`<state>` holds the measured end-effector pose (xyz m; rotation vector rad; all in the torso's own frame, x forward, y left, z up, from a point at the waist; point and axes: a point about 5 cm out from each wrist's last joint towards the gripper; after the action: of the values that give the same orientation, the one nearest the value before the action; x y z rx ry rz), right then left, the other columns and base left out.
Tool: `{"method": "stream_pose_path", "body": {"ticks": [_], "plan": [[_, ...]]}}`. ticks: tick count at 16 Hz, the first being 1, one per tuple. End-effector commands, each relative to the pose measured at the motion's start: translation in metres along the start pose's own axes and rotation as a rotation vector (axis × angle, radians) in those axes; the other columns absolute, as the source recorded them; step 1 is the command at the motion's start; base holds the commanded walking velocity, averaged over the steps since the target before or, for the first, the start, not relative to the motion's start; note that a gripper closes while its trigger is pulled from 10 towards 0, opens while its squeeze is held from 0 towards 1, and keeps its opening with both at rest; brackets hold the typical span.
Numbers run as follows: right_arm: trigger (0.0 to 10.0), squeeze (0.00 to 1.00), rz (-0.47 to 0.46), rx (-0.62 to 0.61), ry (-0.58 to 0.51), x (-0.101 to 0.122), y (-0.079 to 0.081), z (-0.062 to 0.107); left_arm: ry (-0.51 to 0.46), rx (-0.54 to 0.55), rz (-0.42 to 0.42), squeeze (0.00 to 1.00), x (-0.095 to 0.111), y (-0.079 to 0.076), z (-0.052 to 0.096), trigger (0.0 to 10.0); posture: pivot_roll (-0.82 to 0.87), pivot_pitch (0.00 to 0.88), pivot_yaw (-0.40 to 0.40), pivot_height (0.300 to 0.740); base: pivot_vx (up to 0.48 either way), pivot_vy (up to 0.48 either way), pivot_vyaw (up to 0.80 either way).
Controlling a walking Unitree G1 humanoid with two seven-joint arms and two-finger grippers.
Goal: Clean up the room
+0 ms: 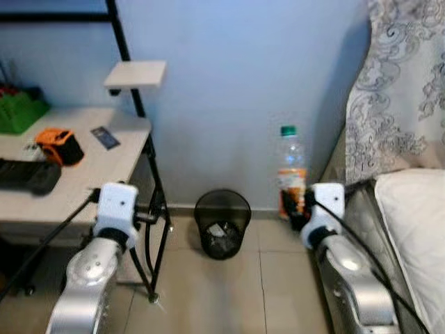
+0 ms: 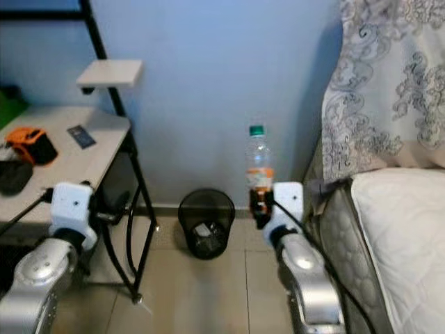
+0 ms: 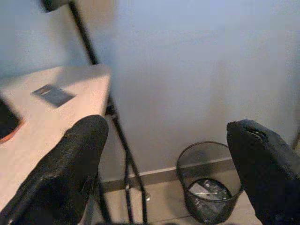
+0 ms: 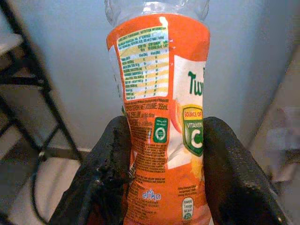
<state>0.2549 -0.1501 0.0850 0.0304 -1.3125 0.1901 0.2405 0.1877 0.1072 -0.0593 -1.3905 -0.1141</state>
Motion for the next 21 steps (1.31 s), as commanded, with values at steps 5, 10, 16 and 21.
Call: {"method": "stream_pose_path", "body": {"ticks": [5,10,16,21], "plan": [[10.0,0.00,-0.003,-0.022,0.000,0.0006,-0.0089,-0.0001,0.011,-0.024,0.003,0.00,-0.0012,-0.0077,-0.0011,10.0,-0.07,0.018,0.023,0.740,0.307,0.000,0.00],[10.0,0.00,-0.001,-0.013,0.006,-0.0003,-0.0089,-0.0014,0.012,-0.030,-0.002,0.00,-0.0015,-0.0094,-0.0016,10.0,-0.07,0.018,0.015,0.740,0.305,0.000,0.00],[10.0,0.00,0.000,-0.005,0.019,-0.0017,-0.0074,-0.0020,0.019,-0.036,-0.008,0.00,-0.0027,-0.0094,-0.0001,10.0,-0.07,0.020,0.013,0.740,0.307,0.000,0.00],[10.0,0.00,0.007,-0.009,0.034,-0.0032,-0.0076,-0.0022,0.022,-0.050,-0.015,0.00,-0.0021,-0.0094,-0.0003,10.0,-0.07,0.022,0.013,0.740,0.306,0.000,0.00]]}}
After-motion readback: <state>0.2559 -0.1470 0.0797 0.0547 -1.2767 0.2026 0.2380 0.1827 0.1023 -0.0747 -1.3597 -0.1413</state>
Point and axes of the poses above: a point about 5 cm out from each wrist's last joint towards the gripper, its own z axis pointing back from the gripper into the wrist, its own x axis along the axis of the wrist's last joint, y = z × x, and after that the axes turned 9 degrees about z, right-handed
